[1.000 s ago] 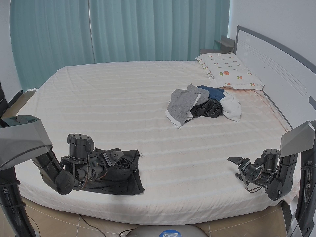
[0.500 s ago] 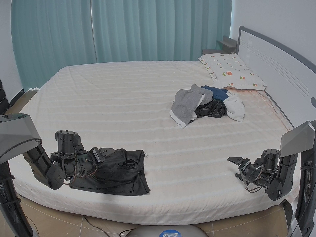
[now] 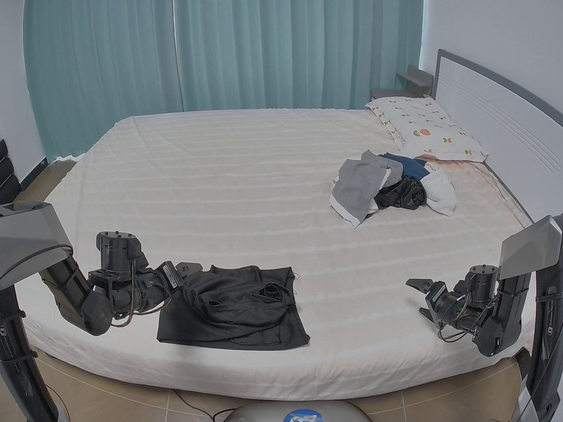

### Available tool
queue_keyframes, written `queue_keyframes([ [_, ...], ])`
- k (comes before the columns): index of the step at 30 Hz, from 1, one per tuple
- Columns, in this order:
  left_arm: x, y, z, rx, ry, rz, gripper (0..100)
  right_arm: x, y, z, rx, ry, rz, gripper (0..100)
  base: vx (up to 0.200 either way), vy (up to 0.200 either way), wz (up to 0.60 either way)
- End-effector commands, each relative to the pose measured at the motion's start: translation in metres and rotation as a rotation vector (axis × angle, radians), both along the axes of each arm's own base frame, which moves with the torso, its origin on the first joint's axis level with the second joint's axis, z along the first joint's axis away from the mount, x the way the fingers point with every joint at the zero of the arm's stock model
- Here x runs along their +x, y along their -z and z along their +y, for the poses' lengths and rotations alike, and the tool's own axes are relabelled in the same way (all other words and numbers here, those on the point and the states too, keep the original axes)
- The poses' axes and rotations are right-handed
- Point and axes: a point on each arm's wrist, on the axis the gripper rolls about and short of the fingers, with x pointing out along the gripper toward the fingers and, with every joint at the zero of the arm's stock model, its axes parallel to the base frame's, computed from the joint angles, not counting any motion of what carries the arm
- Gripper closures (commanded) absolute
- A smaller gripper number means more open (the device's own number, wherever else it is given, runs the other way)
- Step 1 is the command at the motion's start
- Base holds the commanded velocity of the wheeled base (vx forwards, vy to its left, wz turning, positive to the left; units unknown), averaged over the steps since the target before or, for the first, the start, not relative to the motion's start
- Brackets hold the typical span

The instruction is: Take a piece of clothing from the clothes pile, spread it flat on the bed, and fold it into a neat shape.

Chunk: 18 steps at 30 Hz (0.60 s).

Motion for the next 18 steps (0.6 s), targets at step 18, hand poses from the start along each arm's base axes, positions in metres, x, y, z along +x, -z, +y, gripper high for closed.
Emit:
queue_keyframes([
  [18,0.013,0.011,0.020,-0.017,-0.032,0.058,0,0.003,-0.020,0.002,-0.008,-0.009,-0.084,0,0.000,0.200,0.00],
])
